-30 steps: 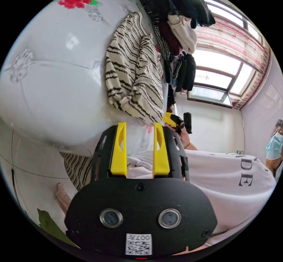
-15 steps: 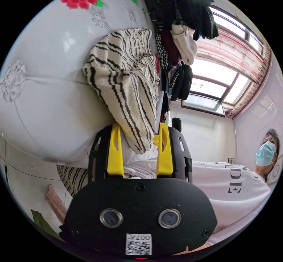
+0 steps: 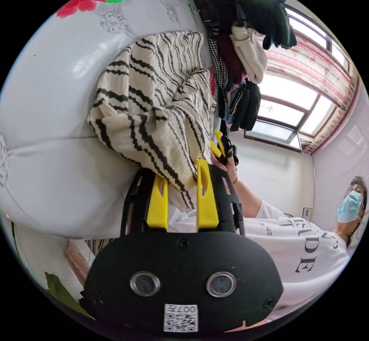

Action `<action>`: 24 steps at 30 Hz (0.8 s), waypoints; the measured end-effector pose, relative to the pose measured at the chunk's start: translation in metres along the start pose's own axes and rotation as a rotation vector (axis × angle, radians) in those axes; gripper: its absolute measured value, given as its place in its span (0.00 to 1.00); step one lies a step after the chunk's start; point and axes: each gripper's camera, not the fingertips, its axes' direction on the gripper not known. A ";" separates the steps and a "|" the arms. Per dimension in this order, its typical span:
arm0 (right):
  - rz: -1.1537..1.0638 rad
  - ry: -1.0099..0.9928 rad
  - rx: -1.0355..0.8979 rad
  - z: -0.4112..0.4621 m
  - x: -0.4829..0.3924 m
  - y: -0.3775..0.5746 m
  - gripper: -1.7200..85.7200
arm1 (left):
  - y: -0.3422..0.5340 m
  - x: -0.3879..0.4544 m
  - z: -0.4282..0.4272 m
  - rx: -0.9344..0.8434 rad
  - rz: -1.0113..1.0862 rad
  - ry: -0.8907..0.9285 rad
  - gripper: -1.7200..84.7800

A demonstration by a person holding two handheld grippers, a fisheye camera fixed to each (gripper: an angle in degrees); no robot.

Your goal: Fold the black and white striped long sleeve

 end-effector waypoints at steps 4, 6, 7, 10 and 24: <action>0.021 -0.053 -0.074 0.035 -0.011 -0.005 0.07 | -0.007 0.005 0.011 -0.007 0.024 -0.018 0.09; -0.017 -0.020 -0.109 0.041 -0.023 -0.001 0.06 | -0.005 0.013 0.011 0.002 0.062 -0.031 0.08; -0.042 -0.009 -0.098 0.036 -0.030 0.004 0.05 | -0.003 0.017 0.010 0.006 0.082 -0.021 0.08; -0.046 -0.085 -0.039 0.006 -0.036 0.021 0.04 | 0.002 0.027 0.008 0.013 0.100 0.034 0.08; -0.058 -0.193 0.284 -0.192 -0.020 0.123 0.02 | 0.008 0.174 0.160 -0.229 0.417 0.004 0.08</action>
